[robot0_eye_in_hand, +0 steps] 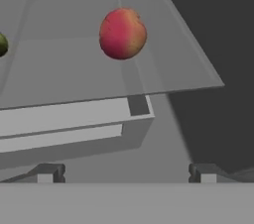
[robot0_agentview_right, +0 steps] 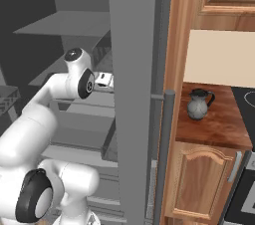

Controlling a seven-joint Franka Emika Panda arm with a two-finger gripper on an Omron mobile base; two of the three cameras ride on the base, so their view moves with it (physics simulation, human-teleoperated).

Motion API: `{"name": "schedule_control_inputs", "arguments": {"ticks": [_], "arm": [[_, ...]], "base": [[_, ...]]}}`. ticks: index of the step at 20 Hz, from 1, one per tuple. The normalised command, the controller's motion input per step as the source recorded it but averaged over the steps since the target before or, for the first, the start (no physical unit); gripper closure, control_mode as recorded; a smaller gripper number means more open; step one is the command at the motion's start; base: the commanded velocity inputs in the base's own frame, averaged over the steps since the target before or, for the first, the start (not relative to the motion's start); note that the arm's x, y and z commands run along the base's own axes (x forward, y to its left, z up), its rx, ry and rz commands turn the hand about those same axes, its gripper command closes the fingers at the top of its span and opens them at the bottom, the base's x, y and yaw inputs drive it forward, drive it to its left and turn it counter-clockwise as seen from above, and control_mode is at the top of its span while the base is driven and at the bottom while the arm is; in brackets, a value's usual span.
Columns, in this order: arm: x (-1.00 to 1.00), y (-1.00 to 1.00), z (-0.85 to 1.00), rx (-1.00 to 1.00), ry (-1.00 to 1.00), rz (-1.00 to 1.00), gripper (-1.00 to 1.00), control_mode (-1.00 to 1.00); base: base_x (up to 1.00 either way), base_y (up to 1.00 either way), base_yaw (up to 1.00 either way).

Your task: Move the cucumber and peach from the second highest shelf to the top shelf to make space. Then, place the pitcher from the counter on the cleared second highest shelf.

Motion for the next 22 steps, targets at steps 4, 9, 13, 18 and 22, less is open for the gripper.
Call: {"name": "schedule_control_inputs", "arguments": {"ticks": [4,9,13,18,22], "arm": [[0.42,0.0,0.0,0.0,-0.03,-0.04,-1.0,-1.0],[0.42,0.0,-0.04,0.0,-0.07,-0.02,-1.0,-1.0],[0.33,0.0,-0.19,0.0,-0.12,0.0,-1.0,-1.0],[0.32,0.0,-0.28,0.0,-0.15,0.0,-1.0,-1.0],[0.36,-0.03,-0.26,0.0,-0.11,0.0,-1.0,-1.0]], "base": [[0.0,0.0,0.0],[0.0,0.0,0.0],[0.0,0.0,0.0],[0.0,0.0,0.0],[0.0,0.0,0.0]]}}
